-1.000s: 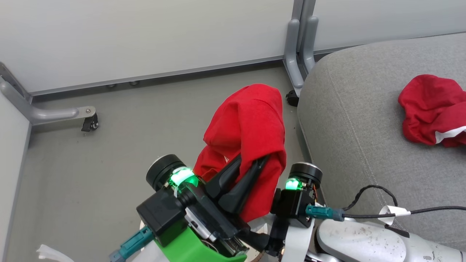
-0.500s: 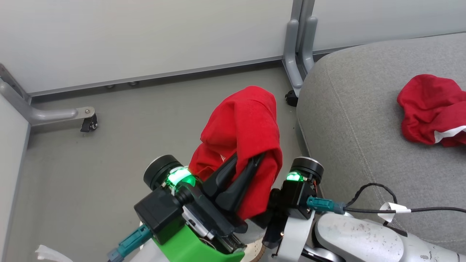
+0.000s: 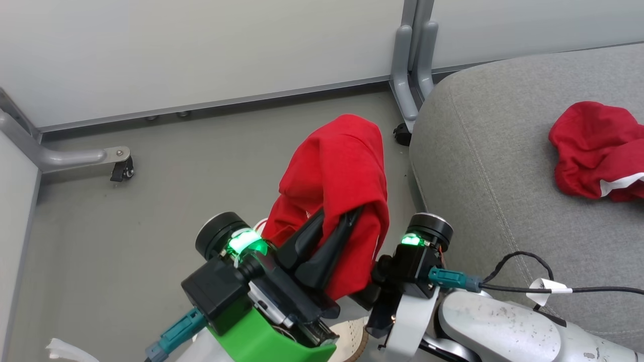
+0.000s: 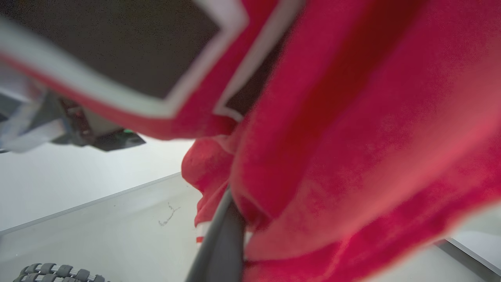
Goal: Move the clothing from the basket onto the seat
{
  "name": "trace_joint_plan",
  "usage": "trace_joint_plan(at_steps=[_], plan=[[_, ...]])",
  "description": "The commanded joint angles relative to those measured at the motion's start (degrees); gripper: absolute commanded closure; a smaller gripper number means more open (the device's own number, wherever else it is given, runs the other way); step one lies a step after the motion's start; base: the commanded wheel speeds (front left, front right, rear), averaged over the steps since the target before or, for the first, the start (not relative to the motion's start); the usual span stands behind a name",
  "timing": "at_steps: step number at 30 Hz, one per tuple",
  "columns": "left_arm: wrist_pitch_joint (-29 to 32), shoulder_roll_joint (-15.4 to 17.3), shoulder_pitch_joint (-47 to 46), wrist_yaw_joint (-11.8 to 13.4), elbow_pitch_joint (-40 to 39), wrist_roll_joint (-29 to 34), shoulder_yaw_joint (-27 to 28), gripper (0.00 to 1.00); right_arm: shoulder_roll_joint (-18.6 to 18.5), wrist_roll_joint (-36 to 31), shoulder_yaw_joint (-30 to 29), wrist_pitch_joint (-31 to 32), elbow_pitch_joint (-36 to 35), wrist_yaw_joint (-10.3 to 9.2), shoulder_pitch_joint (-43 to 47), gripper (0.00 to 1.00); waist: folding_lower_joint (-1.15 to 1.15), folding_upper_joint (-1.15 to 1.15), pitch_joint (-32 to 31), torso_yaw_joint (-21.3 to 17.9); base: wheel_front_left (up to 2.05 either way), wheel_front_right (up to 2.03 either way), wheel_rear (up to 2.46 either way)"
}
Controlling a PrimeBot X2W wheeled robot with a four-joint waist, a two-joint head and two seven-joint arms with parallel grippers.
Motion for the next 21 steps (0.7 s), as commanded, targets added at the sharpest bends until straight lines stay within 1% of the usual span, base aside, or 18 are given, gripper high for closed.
trace_joint_plan(at_steps=[1, 5, 8, 13, 14, 15, 16, 21], plan=[[-0.03, -0.02, 0.59, -0.22, 0.03, 0.14, 0.45, 1.0, 0.11, -0.36, -0.31, -0.02, -0.06, -0.08, 0.59, 1.0, 0.0, 0.0, -0.01, 0.03, 0.0, 0.0, 0.0], [-0.03, -0.08, 0.8, -0.22, 0.13, 0.17, 0.69, 1.0, -0.01, -0.74, -1.7, -0.02, -0.1, -0.08, 1.05, 1.0, 0.0, 0.0, -0.1, 0.04, 0.0, 0.0, 0.0], [-0.02, -0.06, 0.93, -0.22, 0.09, 0.36, 0.67, 1.0, 0.29, -1.23, -4.01, -0.02, -0.3, -0.08, 2.05, 1.0, 0.0, 0.0, -0.15, 0.04, 0.0, 0.0, 0.0], [-0.02, -0.32, 1.25, -0.22, 0.09, 0.63, 1.15, 1.0, 0.88, -2.57, -9.77, -0.02, -0.46, -0.09, 4.25, 1.0, 0.0, 0.0, -0.15, -0.05, 0.0, 0.0, 0.0], [-0.02, -0.47, 1.3, -0.23, 0.16, 0.8, 1.4, 0.58, 1.11, -2.72, -10.89, -0.02, -0.58, -0.08, 4.8, 1.0, 0.0, 0.0, -0.13, -0.06, 0.0, 0.0, 0.0], [-0.02, -0.65, 1.4, -0.23, 0.27, 0.83, 1.64, 0.09, 1.4, -3.01, -12.38, -0.02, -0.81, -0.08, 5.49, 1.0, 0.0, 0.0, -0.12, -0.09, 0.0, 0.0, 0.0], [-0.02, -0.77, 1.46, -0.23, 0.36, 0.86, 1.8, 0.0, 1.61, -3.21, -13.57, -0.02, -0.97, -0.08, 5.95, 1.0, 0.0, 0.0, -0.1, -0.12, 0.0, 0.0, 0.0], [-0.02, -0.77, 1.9, -0.23, 1.02, 0.87, 2.39, 0.0, 2.54, -4.69, -18.91, -0.02, -2.07, -0.08, 8.81, 1.0, 0.0, 0.0, -0.04, -0.34, 0.0, 0.0, 0.0]])
